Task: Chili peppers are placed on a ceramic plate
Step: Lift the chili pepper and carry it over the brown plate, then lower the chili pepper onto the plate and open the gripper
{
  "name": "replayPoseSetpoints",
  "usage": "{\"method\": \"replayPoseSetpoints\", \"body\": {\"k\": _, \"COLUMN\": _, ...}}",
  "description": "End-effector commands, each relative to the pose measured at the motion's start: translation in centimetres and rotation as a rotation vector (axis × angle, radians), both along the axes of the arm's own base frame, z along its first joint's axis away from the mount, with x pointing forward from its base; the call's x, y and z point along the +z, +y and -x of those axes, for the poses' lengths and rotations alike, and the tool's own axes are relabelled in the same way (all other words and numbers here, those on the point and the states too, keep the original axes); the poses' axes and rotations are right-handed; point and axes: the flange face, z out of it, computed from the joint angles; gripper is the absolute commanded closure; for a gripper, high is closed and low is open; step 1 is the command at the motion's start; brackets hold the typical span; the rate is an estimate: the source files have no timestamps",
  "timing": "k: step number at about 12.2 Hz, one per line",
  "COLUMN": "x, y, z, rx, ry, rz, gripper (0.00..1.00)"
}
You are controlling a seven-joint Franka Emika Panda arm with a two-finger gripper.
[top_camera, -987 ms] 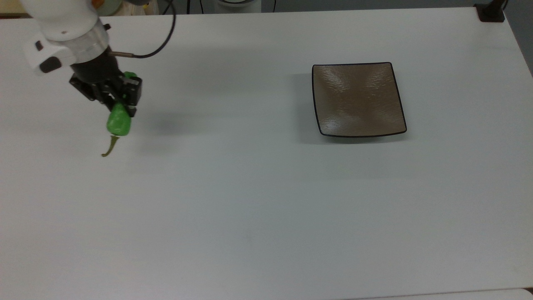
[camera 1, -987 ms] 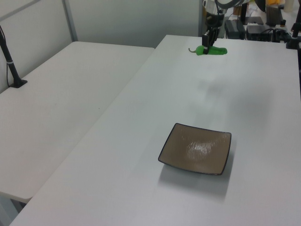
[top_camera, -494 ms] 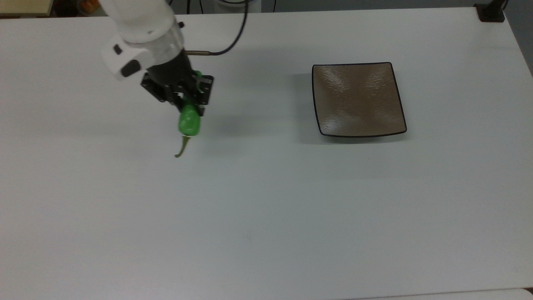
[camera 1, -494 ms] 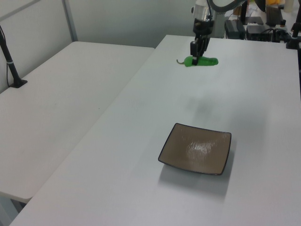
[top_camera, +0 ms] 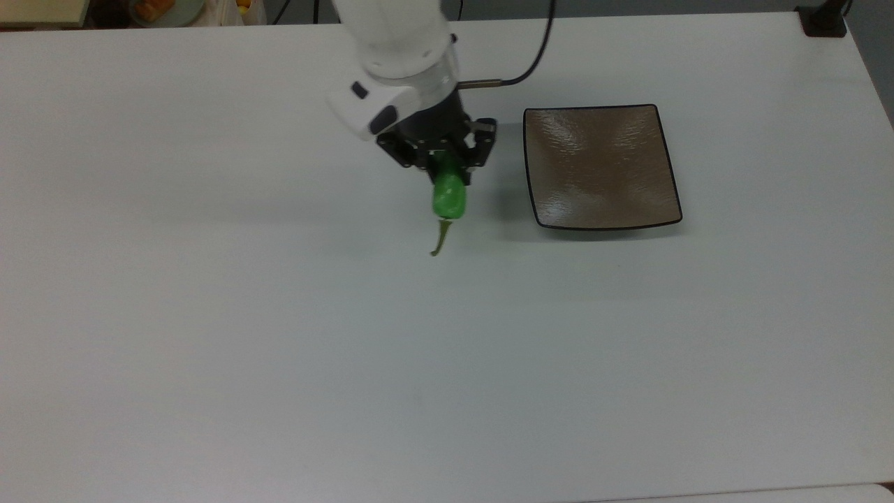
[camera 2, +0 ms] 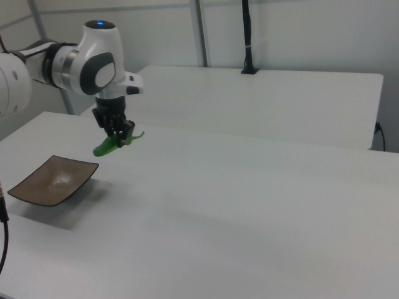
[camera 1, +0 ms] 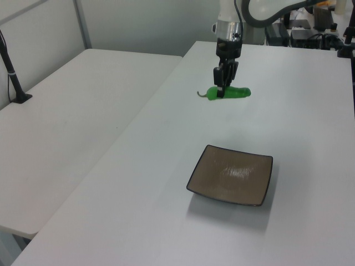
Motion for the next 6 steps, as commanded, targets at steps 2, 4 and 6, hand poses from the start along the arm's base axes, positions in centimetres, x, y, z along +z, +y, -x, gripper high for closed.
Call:
{"method": "replayPoseSetpoints", "body": {"k": 2, "x": -1.4, "y": 8.4, "z": 3.1, "rx": 0.002, "ry": -0.021, "rz": -0.045, "gripper": 0.83}}
{"method": "replayPoseSetpoints", "body": {"k": 4, "x": -2.4, "y": 12.3, "z": 4.3, "rx": 0.02, "ry": -0.035, "rz": -0.051, "gripper": 0.83}}
{"method": "replayPoseSetpoints", "body": {"k": 6, "x": -4.1, "y": 15.6, "z": 5.8, "rx": 0.048, "ry": -0.055, "rz": -0.061, "gripper": 0.83}}
